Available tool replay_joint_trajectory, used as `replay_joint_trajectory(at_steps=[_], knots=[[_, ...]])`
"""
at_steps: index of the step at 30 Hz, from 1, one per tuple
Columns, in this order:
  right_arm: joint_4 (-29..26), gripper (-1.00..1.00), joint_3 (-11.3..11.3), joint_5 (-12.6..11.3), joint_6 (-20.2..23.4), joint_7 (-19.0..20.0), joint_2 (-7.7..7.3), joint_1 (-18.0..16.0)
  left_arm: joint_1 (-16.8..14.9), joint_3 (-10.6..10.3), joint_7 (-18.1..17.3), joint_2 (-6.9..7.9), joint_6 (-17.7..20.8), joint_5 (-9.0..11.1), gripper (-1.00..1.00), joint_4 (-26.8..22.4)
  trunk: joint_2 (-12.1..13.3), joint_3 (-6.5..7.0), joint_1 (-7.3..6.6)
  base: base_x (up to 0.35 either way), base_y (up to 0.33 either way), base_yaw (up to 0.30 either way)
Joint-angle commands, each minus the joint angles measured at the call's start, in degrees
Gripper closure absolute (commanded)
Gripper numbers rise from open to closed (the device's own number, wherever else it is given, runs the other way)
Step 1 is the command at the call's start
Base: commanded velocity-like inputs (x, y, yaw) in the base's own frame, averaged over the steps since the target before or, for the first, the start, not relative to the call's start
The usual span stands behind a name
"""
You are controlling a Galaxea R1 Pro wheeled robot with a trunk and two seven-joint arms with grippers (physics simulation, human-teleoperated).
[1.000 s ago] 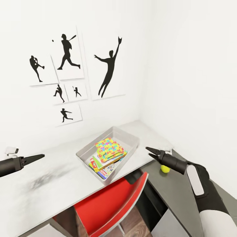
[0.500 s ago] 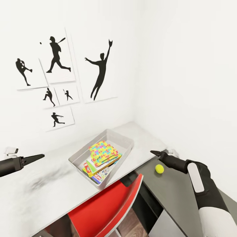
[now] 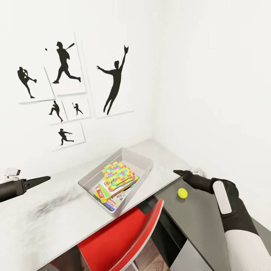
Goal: Put all the toys in the child's room - the three board games (two on the bed and one on the table), the two jigsaw puzzles on the table, and the tennis ball on the table - inside the toy box on the table in the child's room.
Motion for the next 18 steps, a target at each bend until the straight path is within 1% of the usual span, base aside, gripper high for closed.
replay_joint_trajectory(at_steps=[1, 7, 8, 12, 13, 16, 18], knots=[[0.01, -1.0, 0.22, 0.52, 0.23, -0.67, 0.05, -0.16, -0.06, 0.05, -0.34, 0.01, 0.6, -0.23, -1.0, -0.02, -0.13, -0.12, 0.04, 0.0, 0.0, 0.0], [0.06, -1.0, 1.45, 0.46, 0.14, -6.68, 0.18, -1.22, -0.06, 0.08, -0.34, 0.01, 0.6, -0.13, -1.0, -0.02, -0.13, -0.12, 0.04, 0.0, 0.0, 0.0], [0.27, -1.0, 2.03, 0.44, 0.15, -8.32, 0.37, -1.79, -0.06, 0.06, -0.34, -0.02, 0.6, -0.11, -1.0, -0.02, -0.13, -0.12, 0.04, 0.0, 0.0, 0.0], [1.94, -1.0, 3.55, 0.45, 0.1, -11.77, 0.87, -3.56, -0.06, -0.02, -0.34, -0.04, 0.63, -0.1, -1.0, -0.04, -0.13, -0.12, 0.04, 0.0, 0.0, 0.0], [6.71, -1.0, 5.13, 0.58, -0.28, -16.19, 2.22, -7.02, -0.06, 0.01, -0.34, -0.04, 0.7, -0.05, -1.0, -0.03, -0.13, -0.12, 0.04, 0.0, 0.0, 0.0], [10.21, -1.0, 5.61, 0.73, -0.46, -18.81, 3.12, -9.34, -0.06, 0.04, -0.34, -0.01, 0.77, -0.03, -1.0, -0.03, -0.13, -0.12, 0.04, 0.0, 0.0, 0.0], [14.6, -1.0, 5.93, 0.85, -0.55, -22.4, 4.38, -12.52, -0.06, 0.08, -0.34, 0.03, 0.86, -0.01, -1.0, -0.04, -0.13, -0.12, 0.04, 0.0, 0.0, 0.0]])
